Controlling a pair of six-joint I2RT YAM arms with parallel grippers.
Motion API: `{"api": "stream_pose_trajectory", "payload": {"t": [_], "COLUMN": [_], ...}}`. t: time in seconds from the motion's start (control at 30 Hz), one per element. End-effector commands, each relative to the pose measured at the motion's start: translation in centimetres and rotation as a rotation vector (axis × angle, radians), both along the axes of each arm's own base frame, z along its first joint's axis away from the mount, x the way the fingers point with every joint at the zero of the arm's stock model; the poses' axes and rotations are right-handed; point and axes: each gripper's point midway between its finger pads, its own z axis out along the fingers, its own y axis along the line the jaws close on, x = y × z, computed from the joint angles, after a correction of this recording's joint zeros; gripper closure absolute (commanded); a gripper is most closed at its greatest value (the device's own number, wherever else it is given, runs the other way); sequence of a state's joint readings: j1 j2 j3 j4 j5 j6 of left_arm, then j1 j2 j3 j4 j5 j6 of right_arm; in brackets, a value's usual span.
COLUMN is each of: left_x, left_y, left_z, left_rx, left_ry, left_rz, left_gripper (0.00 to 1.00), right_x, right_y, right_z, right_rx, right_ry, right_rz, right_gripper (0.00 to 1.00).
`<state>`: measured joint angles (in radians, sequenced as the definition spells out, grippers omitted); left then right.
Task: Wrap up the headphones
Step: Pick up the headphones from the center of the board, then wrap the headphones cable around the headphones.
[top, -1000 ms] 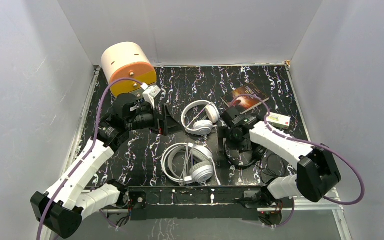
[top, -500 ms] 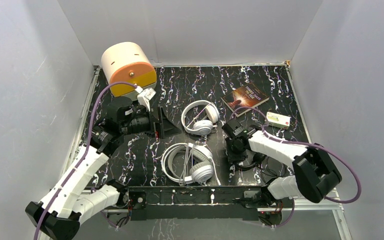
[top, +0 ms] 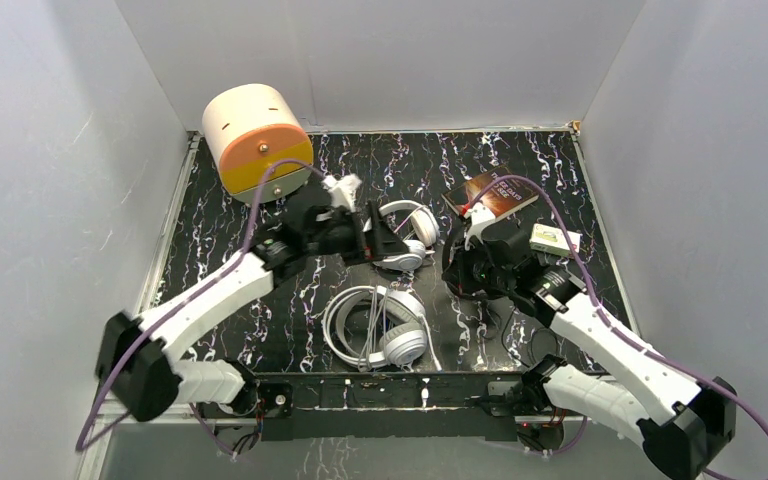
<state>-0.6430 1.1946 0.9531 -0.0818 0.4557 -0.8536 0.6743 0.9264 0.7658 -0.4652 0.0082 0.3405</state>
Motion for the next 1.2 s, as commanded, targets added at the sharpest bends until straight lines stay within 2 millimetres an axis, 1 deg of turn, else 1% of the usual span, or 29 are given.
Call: {"api": "stream_pose_trajectory", "payload": {"t": [0.0,0.07,0.13,0.2,0.27,0.33,0.4,0.5,0.57,0.63,0.77,0.83,0.87,0.9,0.93,1.0,1.07,1.13,1.17], "left_x": [3.2,3.6,3.7,3.4,3.3,3.2,3.3,3.5,3.6,3.9,4.3,4.3,4.4,4.4,4.4,4.4,4.4,4.4,4.4], "left_y": [-4.6,-6.1,-7.5,-8.8,-10.1,-10.9,-11.3,-11.8,-12.3,-12.6,-13.3,-13.7,-13.8,-13.9,-13.9,-13.9,-14.0,-14.0,-13.9], "left_z": [0.5,-0.2,-0.7,-1.4,-1.7,-2.0,-2.4,-3.7,-4.4,-5.1,-5.0,-4.9,-4.8,-4.7,-4.5,-3.9,-3.0,-2.0,-1.3], "left_rx": [0.045,0.081,0.099,0.112,0.097,0.098,0.120,0.150,0.166,0.186,0.187,0.181,0.178,0.176,0.174,0.170,0.169,0.165,0.158], "left_ry": [-0.063,-0.077,-0.090,-0.101,-0.115,-0.124,-0.145,-0.139,-0.135,-0.137,-0.148,-0.150,-0.152,-0.152,-0.157,-0.174,-0.196,-0.210,-0.216], "left_rz": [0.083,0.093,0.090,0.081,0.083,0.097,0.125,0.148,0.150,0.159,0.155,0.144,0.141,0.138,0.136,0.124,0.107,0.088,0.076], "left_gripper": [0.15,0.17,0.15,0.12,0.12,0.14,0.16,0.24,0.31,0.40,0.61,0.85,0.91,0.93,0.95,1.00,1.00,1.00,1.00], "right_x": [0.6,0.7,0.7,0.6,0.5,0.4,0.4,0.5,0.6,0.6,0.8,0.8,0.8,0.8,0.8,0.6,0.1,-0.6,-1.0], "right_y": [2.3,2.2,2.3,2.4,2.6,2.7,2.8,2.7,2.6,2.5,2.3,2.2,2.0,1.8,1.5,1.2,1.0,0.7,0.6], "right_z": [5.9,6.6,7.1,7.1,7.2,7.3,7.1,6.9,6.9,6.9,6.9,7.1,7.2,7.3,7.5,8.3,9.2,10.5,11.5], "right_rx": [0.105,0.103,0.105,0.102,0.106,0.118,0.119,0.115,0.114,0.112,0.096,0.094,0.091,0.086,0.081,0.074,0.073,0.080,0.082], "right_ry": [-0.240,-0.264,-0.280,-0.280,-0.278,-0.281,-0.278,-0.267,-0.268,-0.268,-0.260,-0.261,-0.261,-0.259,-0.256,-0.252,-0.235,-0.218,-0.213], "right_rz": [0.185,0.184,0.199,0.213,0.226,0.233,0.231,0.223,0.210,0.204,0.189,0.184,0.177,0.164,0.154,0.146,0.146,0.153,0.157], "right_gripper": [1.00,1.00,1.00,1.00,1.00,1.00,1.00,1.00,1.00,1.00,1.00,1.00,1.00,0.97,0.88,0.74,0.56,0.35,0.28]}}
